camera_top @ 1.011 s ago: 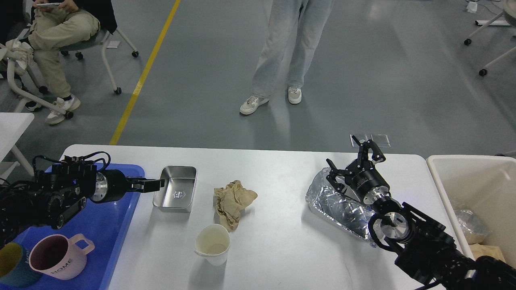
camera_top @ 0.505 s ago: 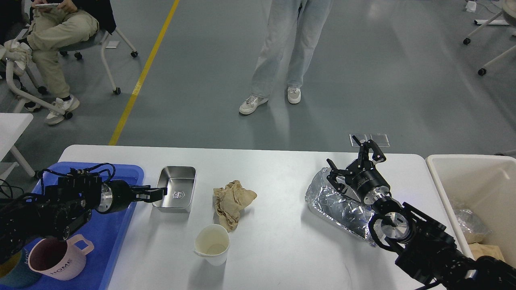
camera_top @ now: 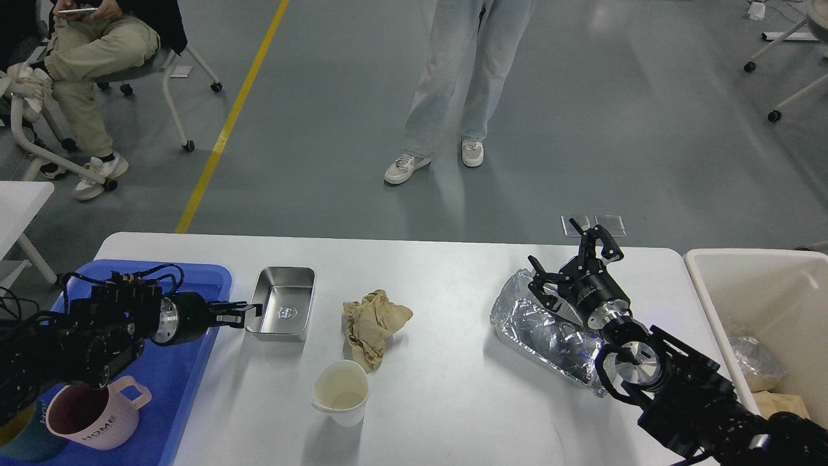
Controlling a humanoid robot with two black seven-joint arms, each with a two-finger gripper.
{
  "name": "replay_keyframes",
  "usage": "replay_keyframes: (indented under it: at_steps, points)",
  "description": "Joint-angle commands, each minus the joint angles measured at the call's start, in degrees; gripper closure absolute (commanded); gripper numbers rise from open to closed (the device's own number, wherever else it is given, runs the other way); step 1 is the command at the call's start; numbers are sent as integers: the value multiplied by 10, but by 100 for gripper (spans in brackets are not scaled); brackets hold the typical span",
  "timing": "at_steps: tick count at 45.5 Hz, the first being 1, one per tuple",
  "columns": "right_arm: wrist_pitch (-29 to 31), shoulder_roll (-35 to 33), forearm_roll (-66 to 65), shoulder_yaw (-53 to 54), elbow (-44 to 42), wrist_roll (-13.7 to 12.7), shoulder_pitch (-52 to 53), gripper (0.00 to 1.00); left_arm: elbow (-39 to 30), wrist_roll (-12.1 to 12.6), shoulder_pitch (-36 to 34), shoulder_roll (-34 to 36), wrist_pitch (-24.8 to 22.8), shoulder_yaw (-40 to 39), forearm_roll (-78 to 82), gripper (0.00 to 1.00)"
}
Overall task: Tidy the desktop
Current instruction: 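Reach the left gripper to the steel tray and grasp its edge, then lift the steel tray and carry it over the blue tray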
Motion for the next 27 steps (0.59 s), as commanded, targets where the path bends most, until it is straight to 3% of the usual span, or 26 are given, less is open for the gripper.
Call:
replay_keyframes:
  at_steps: [1,7,11,16,20,27]
  points:
    - [0,-2,0,1,0,0,0,0,0,-1,-1,2,1,15,-3,69]
    - [0,-4,0,1,0,0,0,0,4,-2,0,4,1,15,-3,73]
    - [0,-4,0,1,0,0,0,0,9,-7,0,1,0,15,-3,82]
    - [0,-4,0,1,0,0,0,0,9,-32,2,1,-3,16,-2,98]
    - [0,-4,0,1,0,0,0,0,9,-48,4,2,-2,16,-3,100]
    - [0,-4,0,1,0,0,0,0,12,-54,4,2,-3,16,-2,100]
